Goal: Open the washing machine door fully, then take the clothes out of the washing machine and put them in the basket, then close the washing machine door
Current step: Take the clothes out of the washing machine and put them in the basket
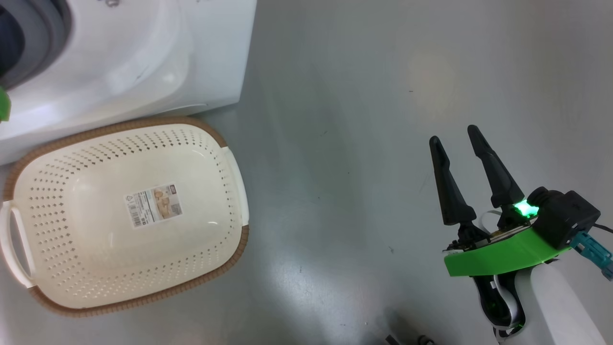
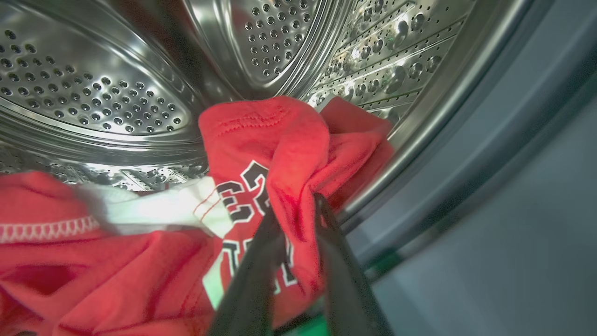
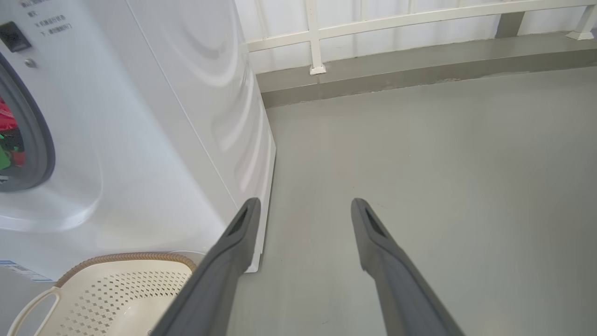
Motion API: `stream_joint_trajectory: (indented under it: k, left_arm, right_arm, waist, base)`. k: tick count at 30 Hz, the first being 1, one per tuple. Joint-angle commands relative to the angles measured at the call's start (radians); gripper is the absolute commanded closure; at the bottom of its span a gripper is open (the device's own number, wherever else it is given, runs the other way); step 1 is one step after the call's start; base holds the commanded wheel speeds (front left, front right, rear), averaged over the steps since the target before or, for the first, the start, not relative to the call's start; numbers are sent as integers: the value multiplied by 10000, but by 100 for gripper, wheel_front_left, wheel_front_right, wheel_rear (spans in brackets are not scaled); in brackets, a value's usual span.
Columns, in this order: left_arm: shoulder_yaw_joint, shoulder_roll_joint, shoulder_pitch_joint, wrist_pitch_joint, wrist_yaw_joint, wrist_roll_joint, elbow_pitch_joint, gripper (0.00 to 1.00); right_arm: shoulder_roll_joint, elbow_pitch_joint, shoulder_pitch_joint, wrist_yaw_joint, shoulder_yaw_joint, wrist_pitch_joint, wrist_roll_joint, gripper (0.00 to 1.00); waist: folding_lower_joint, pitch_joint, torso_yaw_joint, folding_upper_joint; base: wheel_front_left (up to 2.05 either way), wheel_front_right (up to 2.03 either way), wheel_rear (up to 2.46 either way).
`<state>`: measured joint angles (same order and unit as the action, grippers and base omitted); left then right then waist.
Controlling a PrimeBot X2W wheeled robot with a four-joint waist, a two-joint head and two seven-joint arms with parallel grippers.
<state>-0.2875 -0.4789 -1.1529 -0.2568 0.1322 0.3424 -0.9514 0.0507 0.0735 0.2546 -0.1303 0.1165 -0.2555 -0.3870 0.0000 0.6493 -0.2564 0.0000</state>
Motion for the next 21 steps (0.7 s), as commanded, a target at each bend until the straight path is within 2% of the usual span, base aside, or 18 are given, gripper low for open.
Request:
stream_joint_trajectory:
  k: [1,9,21]
  left_arm:
    - [255,-481,-170,-49,-15,-59,105,100]
    - [610,-233,-18,-49,-15,79,332,100]
    - [2608,776,1853,-49,-15,215,2116,100]
  right_arm:
    - [-5,-248,-132,-4,237,-63,-93,0]
    - [-5,-161,-21,-4,152,-63,-52,0]
    - [-5,-23,-152,-4,-186,-63,186,0]
  waist:
    - [0,-10,17,0]
    - [0,-181,284,0]
    - [0,-1016,996,0]
  base:
    - [0,0,0]
    - [0,0,0]
    - [0,0,0]
